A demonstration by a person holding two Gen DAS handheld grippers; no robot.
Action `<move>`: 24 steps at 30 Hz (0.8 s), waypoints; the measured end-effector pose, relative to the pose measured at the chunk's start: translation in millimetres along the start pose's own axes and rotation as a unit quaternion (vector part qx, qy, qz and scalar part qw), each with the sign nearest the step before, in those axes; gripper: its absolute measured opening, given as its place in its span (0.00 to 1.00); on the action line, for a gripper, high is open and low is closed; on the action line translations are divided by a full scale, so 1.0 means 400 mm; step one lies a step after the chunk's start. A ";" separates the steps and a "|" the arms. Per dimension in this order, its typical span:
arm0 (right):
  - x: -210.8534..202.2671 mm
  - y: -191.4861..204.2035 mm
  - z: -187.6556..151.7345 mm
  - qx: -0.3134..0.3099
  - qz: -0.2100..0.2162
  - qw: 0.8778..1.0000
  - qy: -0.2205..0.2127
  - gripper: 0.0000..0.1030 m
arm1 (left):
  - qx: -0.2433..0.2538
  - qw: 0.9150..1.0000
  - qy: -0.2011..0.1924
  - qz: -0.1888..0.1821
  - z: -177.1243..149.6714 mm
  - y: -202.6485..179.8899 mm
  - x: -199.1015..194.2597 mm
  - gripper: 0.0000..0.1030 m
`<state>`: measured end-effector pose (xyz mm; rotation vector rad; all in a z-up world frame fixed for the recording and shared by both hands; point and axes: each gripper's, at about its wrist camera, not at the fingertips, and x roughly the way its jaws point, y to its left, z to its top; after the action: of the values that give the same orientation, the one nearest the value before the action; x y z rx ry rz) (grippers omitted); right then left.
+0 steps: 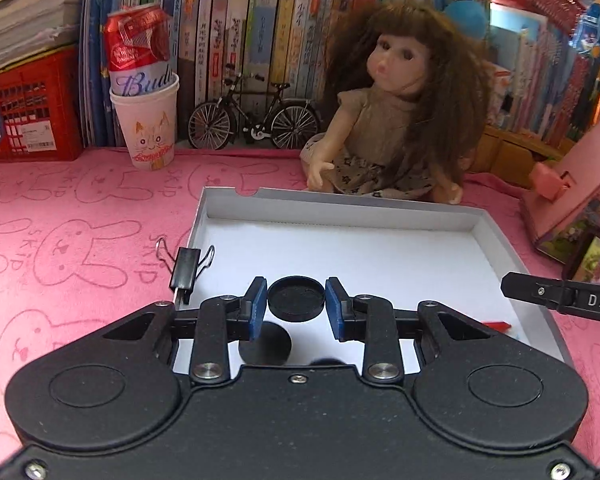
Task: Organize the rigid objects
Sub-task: 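Carry the lid and crayon into the tray and open the left tool, then withdraw both tools from the tray toward the remaining objects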
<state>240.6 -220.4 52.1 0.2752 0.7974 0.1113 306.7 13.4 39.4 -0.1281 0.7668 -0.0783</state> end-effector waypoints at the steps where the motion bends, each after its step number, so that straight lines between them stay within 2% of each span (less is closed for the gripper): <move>1: 0.012 0.001 0.005 -0.001 -0.003 1.000 0.006 0.48 | -0.002 1.000 0.008 0.003 0.005 0.002 0.019 0.29; 6: 0.062 0.021 0.009 -0.022 -0.011 0.999 0.034 0.48 | 0.002 0.999 0.042 0.022 0.010 -0.001 0.085 0.29; 12: 0.089 0.042 0.002 -0.047 -0.027 0.997 0.048 0.48 | 0.014 0.999 0.035 0.026 0.011 -0.008 0.102 0.29; 14: 0.088 0.041 -0.005 -0.046 -0.016 0.998 0.035 0.50 | 0.018 0.999 0.029 0.023 0.008 -0.011 0.100 0.30; 15: 0.084 0.039 -0.008 -0.046 -0.011 0.999 0.025 0.58 | 0.018 0.999 0.026 0.022 0.006 -0.012 0.097 0.33; 16: 0.079 0.038 -0.011 -0.044 -0.014 0.999 0.018 0.62 | 0.017 0.999 0.024 0.018 0.004 -0.012 0.091 0.40; 19: 0.049 0.038 -0.019 -0.041 -0.006 0.999 0.004 0.68 | 0.023 1.000 0.006 0.008 -0.003 -0.016 0.055 0.46; 21: 0.020 0.046 -0.029 -0.049 -0.006 0.999 -0.010 0.74 | 0.033 0.999 -0.009 0.003 -0.011 -0.023 0.019 0.56; 23: -0.013 0.056 -0.042 -0.059 -0.007 0.998 -0.024 0.79 | 0.041 0.999 -0.025 -0.001 -0.022 -0.030 -0.020 0.70; 24: -0.032 0.062 -0.051 -0.064 -0.008 0.997 -0.032 0.82 | 0.044 0.999 -0.032 -0.003 -0.031 -0.034 -0.041 0.73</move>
<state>217.3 -195.1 54.3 0.1501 0.7261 0.1371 286.0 0.8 43.8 -0.0496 0.6978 -0.1126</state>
